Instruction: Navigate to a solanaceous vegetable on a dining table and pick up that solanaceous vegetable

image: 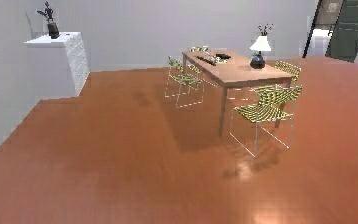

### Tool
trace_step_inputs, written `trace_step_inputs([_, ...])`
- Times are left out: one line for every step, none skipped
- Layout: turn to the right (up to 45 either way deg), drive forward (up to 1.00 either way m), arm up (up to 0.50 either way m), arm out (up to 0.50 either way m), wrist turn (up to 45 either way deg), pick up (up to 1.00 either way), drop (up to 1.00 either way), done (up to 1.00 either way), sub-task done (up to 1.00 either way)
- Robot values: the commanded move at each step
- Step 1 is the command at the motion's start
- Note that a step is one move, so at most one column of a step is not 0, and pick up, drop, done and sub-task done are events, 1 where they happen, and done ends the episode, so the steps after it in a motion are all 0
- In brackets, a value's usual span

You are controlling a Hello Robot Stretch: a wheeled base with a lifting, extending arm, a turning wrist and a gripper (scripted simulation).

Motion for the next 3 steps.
trace_step_inputs([30.0, 0.0, 0.0, 0.0, 0.0, 0.0, 0.0, 0.0, 0.0])
trace_step_inputs([0.0, 0.55, 0.0, 0.0, 0.0, 0.0, 0.0, 0.0, 0.0])
trace_step_inputs([24.0, 0.0, 0.0, 0.0, 0.0, 0.0, 0.0, 0.0, 0.0])
